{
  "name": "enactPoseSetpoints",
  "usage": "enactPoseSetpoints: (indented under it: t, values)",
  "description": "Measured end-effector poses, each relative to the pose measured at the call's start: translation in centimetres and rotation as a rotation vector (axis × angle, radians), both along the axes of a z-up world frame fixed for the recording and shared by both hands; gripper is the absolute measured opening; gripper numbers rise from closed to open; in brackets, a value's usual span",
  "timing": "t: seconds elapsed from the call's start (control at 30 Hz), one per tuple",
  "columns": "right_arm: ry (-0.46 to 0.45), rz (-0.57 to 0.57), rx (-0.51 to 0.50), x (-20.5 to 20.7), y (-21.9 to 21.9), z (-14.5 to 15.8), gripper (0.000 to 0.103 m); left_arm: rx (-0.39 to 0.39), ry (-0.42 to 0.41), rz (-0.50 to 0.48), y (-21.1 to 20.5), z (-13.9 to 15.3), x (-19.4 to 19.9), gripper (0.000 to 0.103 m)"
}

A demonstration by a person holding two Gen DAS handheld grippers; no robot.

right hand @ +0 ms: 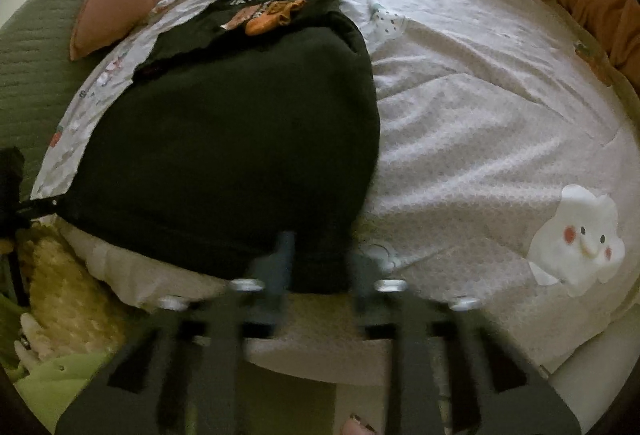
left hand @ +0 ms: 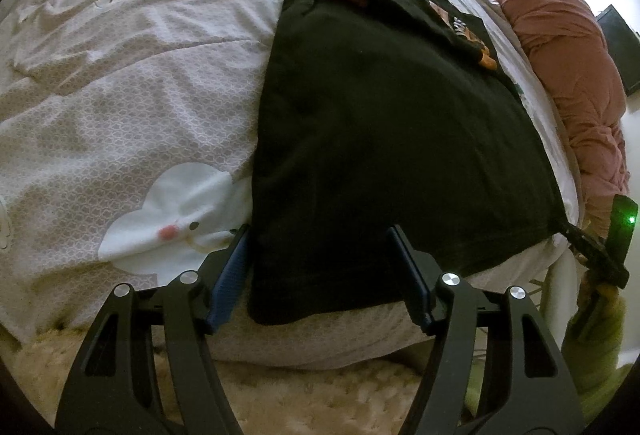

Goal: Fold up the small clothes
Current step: 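Lower both tools to the black shirt hem and grasp it, then lift the hem with both tools and fold it toward the collar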

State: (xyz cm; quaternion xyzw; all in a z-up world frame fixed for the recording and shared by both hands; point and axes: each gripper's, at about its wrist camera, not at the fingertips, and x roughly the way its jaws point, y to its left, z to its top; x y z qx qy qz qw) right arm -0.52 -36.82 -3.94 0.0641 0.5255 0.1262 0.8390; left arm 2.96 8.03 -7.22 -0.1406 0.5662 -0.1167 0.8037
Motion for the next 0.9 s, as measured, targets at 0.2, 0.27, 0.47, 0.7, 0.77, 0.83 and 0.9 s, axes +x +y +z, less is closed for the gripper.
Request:
enactPoseSetpoints:
  t: [0.2,0.27,0.47,0.7,0.77,0.83,0.9]
  values:
    - [-0.116,0.031,0.103,0.1,0.1,3.4,0.009,-0.02,0.002,0.014,0.5,-0.1,-0.1,0.056]
    - [-0.16,0.019,0.133,0.4,-0.2,4.6,0.009,-0.016,0.002,0.025,0.7,0.0,-0.2,0.047]
    - [-0.257,-0.013,0.162,1.6,-0.7,7.2,0.009,-0.052,0.002,0.035,1.2,0.1,-0.2,0.013]
    - [-0.305,-0.048,0.167,2.1,-1.2,8.0,0.009,-0.119,-0.086,0.026,1.4,2.2,-0.5,0.004]
    - [-0.319,-0.055,0.169,2.1,-1.3,8.1,0.009,-0.127,-0.123,0.033,1.7,3.4,-0.5,0.003]
    - [-0.334,-0.06,0.172,2.1,-1.4,8.3,0.009,-0.13,-0.156,0.033,2.0,4.6,-0.4,0.003]
    - [-0.348,-0.066,0.172,2.1,-1.4,8.6,0.009,-0.128,-0.19,0.038,2.2,5.9,-0.1,0.003]
